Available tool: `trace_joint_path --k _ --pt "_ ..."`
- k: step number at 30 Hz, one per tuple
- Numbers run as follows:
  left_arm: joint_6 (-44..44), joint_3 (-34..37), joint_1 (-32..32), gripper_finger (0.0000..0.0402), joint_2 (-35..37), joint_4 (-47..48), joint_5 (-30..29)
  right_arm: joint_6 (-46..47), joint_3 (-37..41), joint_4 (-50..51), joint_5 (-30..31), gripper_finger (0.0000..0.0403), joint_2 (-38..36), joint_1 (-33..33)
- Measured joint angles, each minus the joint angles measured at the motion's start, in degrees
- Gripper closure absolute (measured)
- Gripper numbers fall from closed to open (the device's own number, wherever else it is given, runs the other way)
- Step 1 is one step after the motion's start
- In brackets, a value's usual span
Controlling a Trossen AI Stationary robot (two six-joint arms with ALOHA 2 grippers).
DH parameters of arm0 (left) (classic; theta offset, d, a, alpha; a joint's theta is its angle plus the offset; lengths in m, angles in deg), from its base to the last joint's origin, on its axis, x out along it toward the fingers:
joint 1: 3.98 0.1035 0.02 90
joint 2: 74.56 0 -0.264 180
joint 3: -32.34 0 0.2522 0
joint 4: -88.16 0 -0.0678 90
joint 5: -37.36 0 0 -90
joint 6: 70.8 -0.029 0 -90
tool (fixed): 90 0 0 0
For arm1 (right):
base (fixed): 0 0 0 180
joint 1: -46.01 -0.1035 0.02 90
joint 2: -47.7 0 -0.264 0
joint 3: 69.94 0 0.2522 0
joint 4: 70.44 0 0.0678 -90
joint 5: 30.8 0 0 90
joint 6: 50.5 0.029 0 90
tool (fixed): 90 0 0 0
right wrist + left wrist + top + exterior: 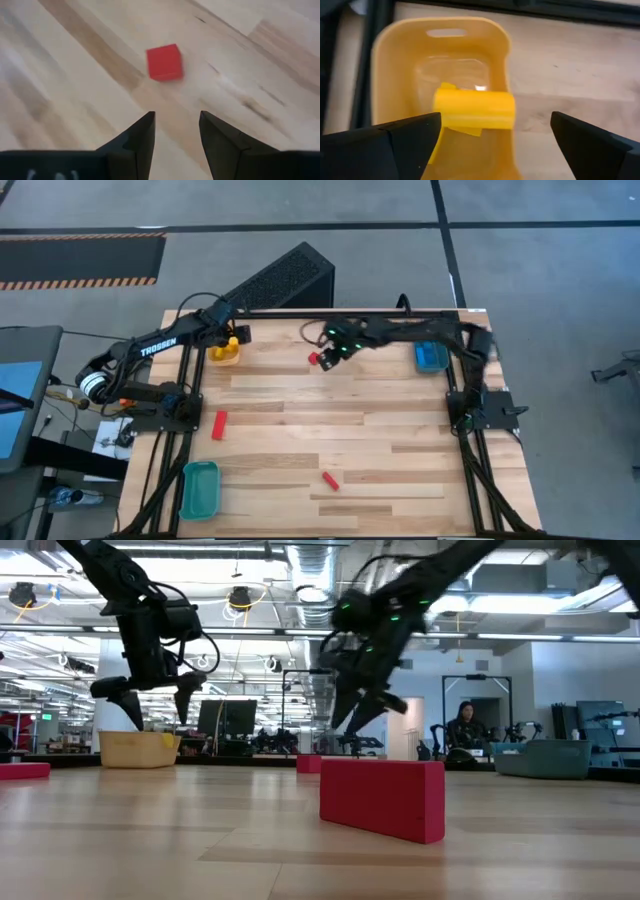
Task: Sort & place blocks by color
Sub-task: Put the top red block into the green bin
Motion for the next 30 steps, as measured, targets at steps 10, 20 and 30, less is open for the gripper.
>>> trace_joint_path --k 10,20,30 --pt "-5.0 0.0 0.0 0.0026 0.2 -1.8 5.0 -11.1 -36.6 33.5 -2.2 0.0199 22.8 0.4" --pt "-7.3 0.0 0.0 0.0026 0.2 -2.5 4.9 -13.2 -57.6 49.9 -3.3 0.0210 36.7 0.4" --pt "-8.2 0.0 0.0 0.0026 0.2 -3.7 7.5 -13.7 -61.6 52.5 -0.5 0.0214 38.2 -1.3"
